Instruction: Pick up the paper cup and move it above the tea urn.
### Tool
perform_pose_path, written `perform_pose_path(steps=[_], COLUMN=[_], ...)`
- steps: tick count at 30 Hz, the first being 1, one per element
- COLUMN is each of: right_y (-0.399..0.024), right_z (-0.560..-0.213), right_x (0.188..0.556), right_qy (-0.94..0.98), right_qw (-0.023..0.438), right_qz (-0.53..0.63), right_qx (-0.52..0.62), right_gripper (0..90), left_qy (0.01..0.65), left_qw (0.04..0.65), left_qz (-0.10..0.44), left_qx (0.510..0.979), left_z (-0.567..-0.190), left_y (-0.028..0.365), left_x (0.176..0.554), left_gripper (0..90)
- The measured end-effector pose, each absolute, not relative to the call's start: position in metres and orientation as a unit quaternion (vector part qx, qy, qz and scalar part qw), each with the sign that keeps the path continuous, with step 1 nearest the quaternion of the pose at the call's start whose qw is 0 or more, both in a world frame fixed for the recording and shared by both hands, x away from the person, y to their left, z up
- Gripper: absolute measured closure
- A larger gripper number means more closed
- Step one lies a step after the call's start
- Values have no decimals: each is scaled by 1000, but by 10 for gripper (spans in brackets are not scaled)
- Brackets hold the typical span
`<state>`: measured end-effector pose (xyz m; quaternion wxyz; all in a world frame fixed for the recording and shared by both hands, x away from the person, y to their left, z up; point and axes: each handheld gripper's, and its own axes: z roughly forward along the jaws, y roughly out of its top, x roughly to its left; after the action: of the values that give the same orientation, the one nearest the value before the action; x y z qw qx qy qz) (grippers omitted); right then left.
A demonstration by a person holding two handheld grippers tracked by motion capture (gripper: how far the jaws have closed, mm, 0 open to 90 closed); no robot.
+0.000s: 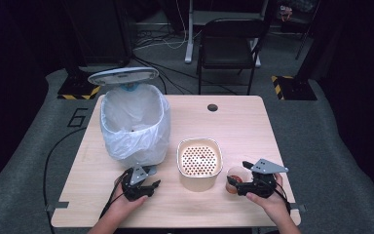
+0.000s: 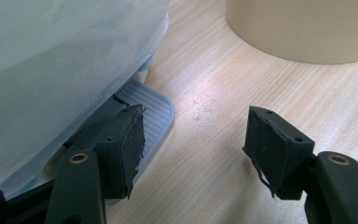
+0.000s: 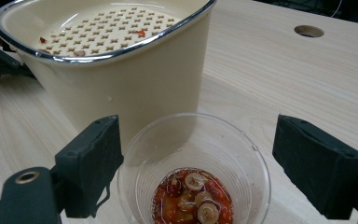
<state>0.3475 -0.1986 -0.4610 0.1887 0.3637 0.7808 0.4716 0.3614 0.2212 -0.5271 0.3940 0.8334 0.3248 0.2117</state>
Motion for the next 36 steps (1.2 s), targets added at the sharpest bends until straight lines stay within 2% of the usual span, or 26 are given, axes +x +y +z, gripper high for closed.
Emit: perform_pose_path(steps=[19, 36], right_y=[-192, -192], right_z=[-484, -491], right_x=[351, 354], right_qy=[807, 816], right_qw=[181, 176], right_qz=[442, 431], right_qx=[348, 342], right_gripper=[184, 299], left_qy=[326, 325], left_qw=[394, 394], left_qz=[212, 212], left_qx=[833, 833], left_z=[-527, -527], left_y=[221, 221], left_x=[361, 361], left_gripper=[375, 375])
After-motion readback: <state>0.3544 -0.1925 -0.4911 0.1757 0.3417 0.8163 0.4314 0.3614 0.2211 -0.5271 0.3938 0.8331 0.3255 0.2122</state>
